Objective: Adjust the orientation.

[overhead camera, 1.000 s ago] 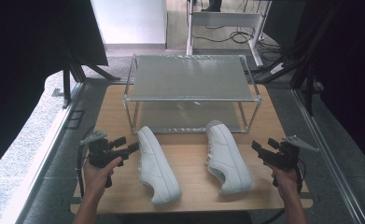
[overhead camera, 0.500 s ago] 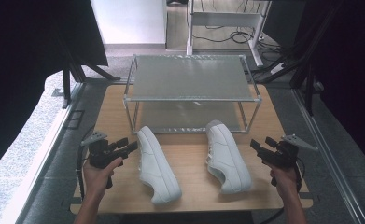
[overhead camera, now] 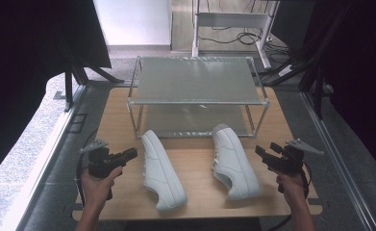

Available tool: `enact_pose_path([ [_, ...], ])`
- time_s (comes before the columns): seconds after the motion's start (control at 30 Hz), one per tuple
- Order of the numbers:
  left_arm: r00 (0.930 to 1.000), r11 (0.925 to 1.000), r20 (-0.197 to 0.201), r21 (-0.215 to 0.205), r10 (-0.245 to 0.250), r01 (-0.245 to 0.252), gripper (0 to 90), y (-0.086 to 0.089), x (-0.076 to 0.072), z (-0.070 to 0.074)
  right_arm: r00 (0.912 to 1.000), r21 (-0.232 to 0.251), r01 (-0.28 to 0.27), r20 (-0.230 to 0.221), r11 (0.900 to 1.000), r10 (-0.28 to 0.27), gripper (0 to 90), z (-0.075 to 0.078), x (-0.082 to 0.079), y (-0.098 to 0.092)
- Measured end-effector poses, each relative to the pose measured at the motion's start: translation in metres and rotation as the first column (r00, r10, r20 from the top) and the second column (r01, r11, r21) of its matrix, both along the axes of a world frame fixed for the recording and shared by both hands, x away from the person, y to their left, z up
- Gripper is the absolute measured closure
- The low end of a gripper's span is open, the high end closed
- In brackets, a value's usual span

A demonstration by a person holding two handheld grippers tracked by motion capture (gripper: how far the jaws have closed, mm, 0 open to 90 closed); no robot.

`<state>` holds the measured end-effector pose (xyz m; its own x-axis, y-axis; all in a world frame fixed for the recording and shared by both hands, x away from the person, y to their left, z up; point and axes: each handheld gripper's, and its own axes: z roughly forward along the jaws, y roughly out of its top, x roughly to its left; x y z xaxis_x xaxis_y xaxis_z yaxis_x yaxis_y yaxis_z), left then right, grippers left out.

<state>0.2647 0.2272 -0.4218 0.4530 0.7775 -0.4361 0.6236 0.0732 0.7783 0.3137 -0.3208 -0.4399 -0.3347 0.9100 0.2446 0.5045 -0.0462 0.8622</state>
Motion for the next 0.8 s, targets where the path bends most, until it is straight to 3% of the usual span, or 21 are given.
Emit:
enact_pose_path([
  [0.23,0.9975,0.9994,-0.064,-0.019,-0.029,0.028,87.9,0.006,-0.032,-0.025,0.9999,0.008,0.013,-0.005,1.0,-0.013,28.4,0.001,0.0,-0.002],
  [0.4,0.9922,0.9984,-0.112,0.001,-0.056,0.056,87.4,0.0,-0.049,-0.042,0.9995,0.018,0.027,-0.018,0.999,-0.027,28.6,0.001,0.001,-0.001],
  [0.57,0.9828,0.9948,-0.156,0.01,-0.099,0.101,87.4,-0.014,-0.056,-0.06,0.9989,0.007,0.036,-0.031,0.999,-0.036,28.6,-0.002,0.002,0.001],
  [0.8,0.9725,0.9877,-0.178,0.016,-0.15,0.156,87.4,-0.031,-0.054,-0.067,0.9971,0.009,0.062,-0.043,0.998,-0.062,28.7,-0.004,0.002,-0.003],
])
